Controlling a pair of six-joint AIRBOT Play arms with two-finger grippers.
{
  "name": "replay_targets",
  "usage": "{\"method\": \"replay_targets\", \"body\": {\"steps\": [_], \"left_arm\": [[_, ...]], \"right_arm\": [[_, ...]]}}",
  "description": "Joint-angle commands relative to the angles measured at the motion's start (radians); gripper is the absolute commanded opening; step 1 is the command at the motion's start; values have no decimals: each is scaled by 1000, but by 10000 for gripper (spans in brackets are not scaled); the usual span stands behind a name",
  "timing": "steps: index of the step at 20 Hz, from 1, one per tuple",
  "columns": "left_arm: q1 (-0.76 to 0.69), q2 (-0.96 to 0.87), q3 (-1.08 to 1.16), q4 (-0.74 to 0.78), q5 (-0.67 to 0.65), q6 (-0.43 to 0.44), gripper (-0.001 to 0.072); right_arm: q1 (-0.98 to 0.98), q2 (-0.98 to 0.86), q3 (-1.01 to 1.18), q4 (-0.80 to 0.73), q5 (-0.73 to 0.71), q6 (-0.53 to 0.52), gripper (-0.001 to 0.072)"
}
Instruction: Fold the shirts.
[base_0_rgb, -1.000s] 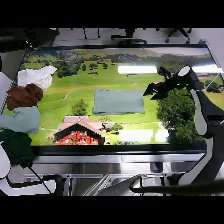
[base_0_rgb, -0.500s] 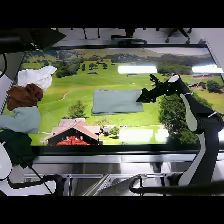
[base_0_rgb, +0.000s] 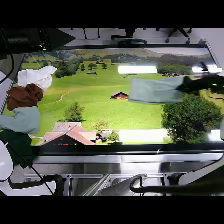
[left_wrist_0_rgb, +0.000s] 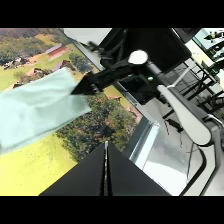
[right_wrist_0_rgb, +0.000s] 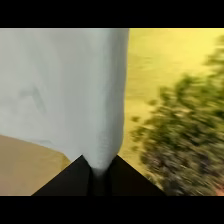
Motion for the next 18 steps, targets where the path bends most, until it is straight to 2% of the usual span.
{"method": "replay_targets", "body": {"steps": [1,4,7,9,12,14,15,16,17,18], "left_arm": [[-2,1,0,2,-12,2,16],[-2,1,0,2,-30,11,16],[-2,1,0,2,-57,43,16],[-2,1,0,2,-59,55,16],[-2,1,0,2,-69,55,16],[-2,1,0,2,-73,55,16],[-2,1,0,1,-77,55,16],[-2,1,0,1,-79,55,16],[-2,1,0,2,-79,55,16],[-2,1,0,1,-78,55,16]], "right_arm": [[-246,158,-110,-161,6,94,17],[-414,295,-317,-187,5,87,17],[-499,394,-559,-213,-2,77,17],[-508,490,-743,-262,-69,145,17],[-508,650,-966,-258,-186,256,19],[-508,704,-1018,-278,-206,263,26],[-508,711,-1015,-303,-190,263,138],[-508,714,-1009,-333,-156,263,404],[-508,714,-998,-362,-93,263,562],[-508,714,-982,-387,-14,264,583]]}}
